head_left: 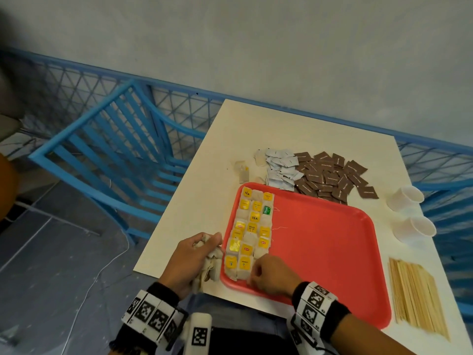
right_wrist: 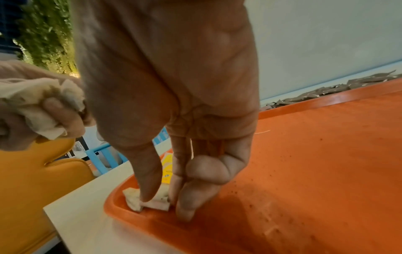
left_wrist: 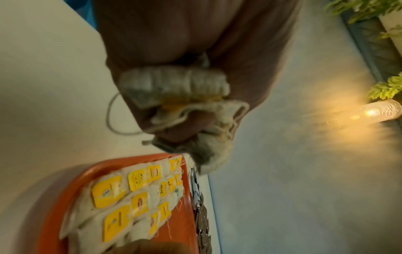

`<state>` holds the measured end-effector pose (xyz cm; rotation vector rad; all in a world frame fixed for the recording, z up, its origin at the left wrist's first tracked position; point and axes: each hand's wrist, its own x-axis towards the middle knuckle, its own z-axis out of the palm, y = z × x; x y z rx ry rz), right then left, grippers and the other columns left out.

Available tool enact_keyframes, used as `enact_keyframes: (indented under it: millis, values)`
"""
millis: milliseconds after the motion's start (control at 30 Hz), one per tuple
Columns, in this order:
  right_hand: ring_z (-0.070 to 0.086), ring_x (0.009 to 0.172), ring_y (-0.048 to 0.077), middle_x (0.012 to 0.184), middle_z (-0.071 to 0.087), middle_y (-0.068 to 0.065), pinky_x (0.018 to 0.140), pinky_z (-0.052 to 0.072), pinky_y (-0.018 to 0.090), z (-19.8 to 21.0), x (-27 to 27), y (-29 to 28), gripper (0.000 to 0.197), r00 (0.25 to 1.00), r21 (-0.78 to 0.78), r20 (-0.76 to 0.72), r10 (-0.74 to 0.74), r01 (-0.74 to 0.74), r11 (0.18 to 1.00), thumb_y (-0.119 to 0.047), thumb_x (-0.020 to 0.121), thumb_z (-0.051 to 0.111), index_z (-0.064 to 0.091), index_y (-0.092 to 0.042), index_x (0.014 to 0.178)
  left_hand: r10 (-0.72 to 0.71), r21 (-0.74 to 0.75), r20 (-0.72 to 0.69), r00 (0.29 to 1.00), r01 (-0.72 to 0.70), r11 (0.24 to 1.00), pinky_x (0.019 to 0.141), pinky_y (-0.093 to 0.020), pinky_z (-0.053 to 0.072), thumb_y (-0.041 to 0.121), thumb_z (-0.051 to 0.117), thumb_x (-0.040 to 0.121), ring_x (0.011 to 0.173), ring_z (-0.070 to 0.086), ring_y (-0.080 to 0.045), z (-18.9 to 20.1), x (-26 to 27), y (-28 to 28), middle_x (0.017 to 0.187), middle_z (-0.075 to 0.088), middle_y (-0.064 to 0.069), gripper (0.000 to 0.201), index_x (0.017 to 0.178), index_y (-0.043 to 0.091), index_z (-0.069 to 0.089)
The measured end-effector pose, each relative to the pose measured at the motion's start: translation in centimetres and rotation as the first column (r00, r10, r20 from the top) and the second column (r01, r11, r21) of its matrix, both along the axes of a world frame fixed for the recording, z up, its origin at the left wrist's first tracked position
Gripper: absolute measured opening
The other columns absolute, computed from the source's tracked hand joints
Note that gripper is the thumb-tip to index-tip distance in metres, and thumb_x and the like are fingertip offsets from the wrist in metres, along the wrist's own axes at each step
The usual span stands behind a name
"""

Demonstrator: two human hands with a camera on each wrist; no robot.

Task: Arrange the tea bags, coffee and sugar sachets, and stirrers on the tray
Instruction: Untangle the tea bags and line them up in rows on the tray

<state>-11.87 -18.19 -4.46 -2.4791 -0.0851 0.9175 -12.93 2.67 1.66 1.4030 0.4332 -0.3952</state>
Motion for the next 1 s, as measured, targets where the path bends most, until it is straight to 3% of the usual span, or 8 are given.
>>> enact_keyframes:
  millis: [300, 433, 533, 667, 700, 767, 833, 1000]
  values:
    - [0.066, 0.082, 0.022, 0.09, 0.073, 0.005, 0.072, 0.053, 0.033, 0.7, 0.1, 0.2, 0.014, 0.995, 0.025, 0.035, 0.089, -0.09, 0.996, -0.018, 0.086, 0.057, 0.069, -0.013, 0.081, 0.026, -0.16, -0.102, 0.994, -0.042, 0.986, 0.04, -0.021, 0.04, 0.051, 0.056, 0.091, 0.049, 0.055, -0.016, 0.4, 1.1, -0.4, 0.085, 0.072, -0.013, 0.053, 0.101, 0.001, 0.067]
    - [0.058, 0.07, 0.004, 0.083, 0.067, -0.009, 0.071, 0.05, 0.028, 3.0, 0.7, -1.1, 0.011, 0.987, 0.104, 0.163, 0.003, -0.02, 0.994, -0.024, 0.091, 0.063, 0.071, -0.019, 0.085, 0.017, -0.324, -0.144, 0.989, -0.063, 0.944, 0.037, -0.02, 0.039, 0.049, 0.054, 0.091, 0.048, 0.054, -0.015, 0.7, 1.3, -1.0, 0.079, 0.069, -0.01, 0.047, 0.093, 0.003, 0.064]
    - [0.058, 0.064, 0.005, 0.072, 0.067, -0.008, 0.066, 0.051, 0.033, 7.2, 0.5, -2.4, 0.015, 0.926, 0.317, 0.339, -0.168, 0.056, 0.947, -0.03, 0.091, 0.069, 0.067, -0.027, 0.076, -0.02, -0.482, -0.213, 0.977, -0.088, 0.872, 0.034, -0.019, 0.04, 0.04, 0.056, 0.094, 0.04, 0.052, -0.014, 1.0, 1.6, -2.4, 0.071, 0.065, -0.01, 0.037, 0.087, 0.005, 0.063]
    - [0.057, 0.06, 0.008, 0.072, 0.065, -0.011, 0.055, 0.042, 0.014, 13.0, -2.5, -2.7, 0.018, 0.84, 0.518, 0.452, -0.301, 0.028, 0.855, -0.039, 0.081, 0.078, 0.066, -0.026, 0.079, -0.094, -0.686, -0.351, 0.932, -0.188, 0.703, 0.035, -0.017, 0.044, 0.041, 0.063, 0.087, 0.038, 0.051, -0.012, 1.5, 2.8, -5.8, 0.072, 0.063, -0.009, 0.037, 0.091, 0.004, 0.068]
    - [0.059, 0.064, 0.01, 0.076, 0.064, -0.012, 0.056, 0.041, 0.013, 13.5, -3.2, -2.6, 0.023, 0.816, 0.496, 0.5, -0.289, 0.004, 0.868, -0.046, 0.077, 0.079, 0.064, -0.029, 0.081, -0.086, -0.706, -0.362, 0.928, -0.213, 0.675, 0.042, -0.018, 0.049, 0.039, 0.067, 0.087, 0.046, 0.056, -0.013, 1.4, 3.1, -6.7, 0.082, 0.065, -0.01, 0.042, 0.105, 0.002, 0.067]
    - [0.06, 0.07, 0.012, 0.083, 0.061, -0.016, 0.058, 0.043, 0.015, 13.4, -4.2, -2.7, 0.031, 0.771, 0.433, 0.579, -0.265, -0.015, 0.901, -0.059, 0.073, 0.074, 0.058, -0.035, 0.084, -0.022, -0.703, -0.354, 0.935, -0.251, 0.665, 0.081, -0.026, 0.051, 0.036, 0.081, 0.081, 0.081, 0.06, -0.019, 1.0, 3.6, -8.4, 0.112, 0.057, -0.014, 0.073, 0.138, 0.001, 0.052]
    - [0.059, 0.075, 0.009, 0.09, 0.058, -0.019, 0.061, 0.046, 0.019, 12.4, -4.6, -2.9, 0.034, 0.748, 0.368, 0.617, -0.243, -0.002, 0.93, -0.065, 0.076, 0.067, 0.057, -0.035, 0.088, 0.002, -0.728, -0.35, 0.937, -0.272, 0.63, 0.103, -0.034, 0.039, 0.034, 0.086, 0.076, 0.099, 0.055, -0.024, 0.6, 3.6, -9.8, 0.116, 0.053, -0.015, 0.082, 0.143, 0.005, 0.049]
    - [0.057, 0.072, 0.006, 0.081, 0.06, -0.017, 0.062, 0.04, 0.013, 10.6, -4.6, -2.8, 0.012, 0.682, 0.438, 0.63, -0.372, 0.083, 0.895, -0.041, 0.085, 0.068, 0.065, -0.03, 0.084, -0.017, -0.73, -0.401, 0.916, -0.308, 0.61, 0.065, -0.042, 0.06, 0.034, 0.064, 0.093, 0.069, 0.068, -0.026, 1.2, 3.0, -12.0, 0.084, 0.061, -0.014, 0.036, 0.117, 0.008, 0.056]
